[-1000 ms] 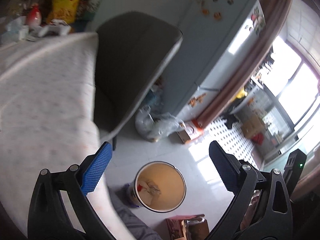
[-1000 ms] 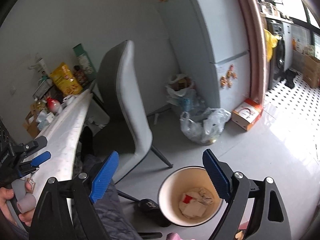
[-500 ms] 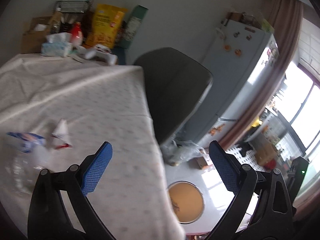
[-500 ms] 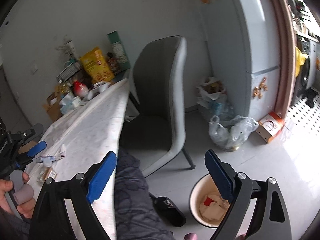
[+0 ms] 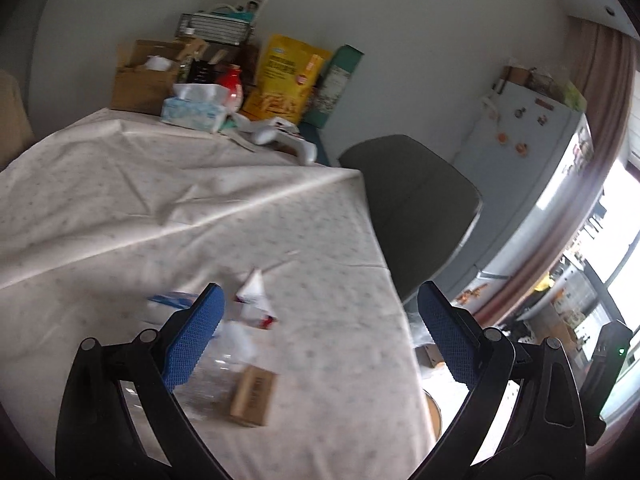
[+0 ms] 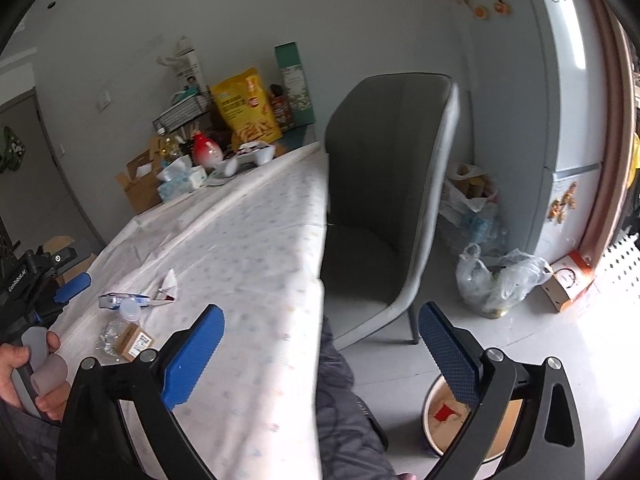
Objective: Collect trash
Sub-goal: 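Move both tools back over the table toward the blue wrapper, then grasp the blue-and-white wrapper with the left tool while the right tool grasps a folded white paper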
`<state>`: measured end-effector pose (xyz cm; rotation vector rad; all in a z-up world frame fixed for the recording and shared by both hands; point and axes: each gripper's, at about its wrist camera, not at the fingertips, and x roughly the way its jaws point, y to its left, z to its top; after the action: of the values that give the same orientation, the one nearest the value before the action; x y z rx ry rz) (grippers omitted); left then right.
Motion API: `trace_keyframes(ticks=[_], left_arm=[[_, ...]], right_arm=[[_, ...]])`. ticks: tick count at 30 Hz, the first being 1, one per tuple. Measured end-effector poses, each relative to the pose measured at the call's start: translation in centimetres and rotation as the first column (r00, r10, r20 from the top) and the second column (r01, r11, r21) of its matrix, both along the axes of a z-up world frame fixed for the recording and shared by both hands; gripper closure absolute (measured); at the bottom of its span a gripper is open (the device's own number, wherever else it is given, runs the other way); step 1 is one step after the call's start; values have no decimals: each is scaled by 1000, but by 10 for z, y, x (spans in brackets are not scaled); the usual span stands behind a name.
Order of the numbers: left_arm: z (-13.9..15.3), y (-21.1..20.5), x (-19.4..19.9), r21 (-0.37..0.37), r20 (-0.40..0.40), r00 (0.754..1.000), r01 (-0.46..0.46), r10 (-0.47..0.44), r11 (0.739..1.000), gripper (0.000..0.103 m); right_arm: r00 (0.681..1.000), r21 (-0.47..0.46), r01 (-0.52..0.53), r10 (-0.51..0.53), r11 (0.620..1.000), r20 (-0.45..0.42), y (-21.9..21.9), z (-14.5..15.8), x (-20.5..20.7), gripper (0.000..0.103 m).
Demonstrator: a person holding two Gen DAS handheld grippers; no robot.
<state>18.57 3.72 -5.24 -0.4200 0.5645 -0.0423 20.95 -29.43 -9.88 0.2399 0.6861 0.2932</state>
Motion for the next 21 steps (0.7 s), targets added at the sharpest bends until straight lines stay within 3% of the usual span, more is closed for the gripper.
trace_keyframes(ticks=[11, 21], left_arm=[[-23, 51, -3, 20, -39, 994, -98, 99, 995, 7], [-55, 55, 18, 62, -125, 984, -116, 124, 991, 11]], right_arm=[[998, -9, -69, 69, 998, -16, 52, -5, 18, 8], [993, 9, -105, 105, 994, -53, 71, -23, 34, 8]])
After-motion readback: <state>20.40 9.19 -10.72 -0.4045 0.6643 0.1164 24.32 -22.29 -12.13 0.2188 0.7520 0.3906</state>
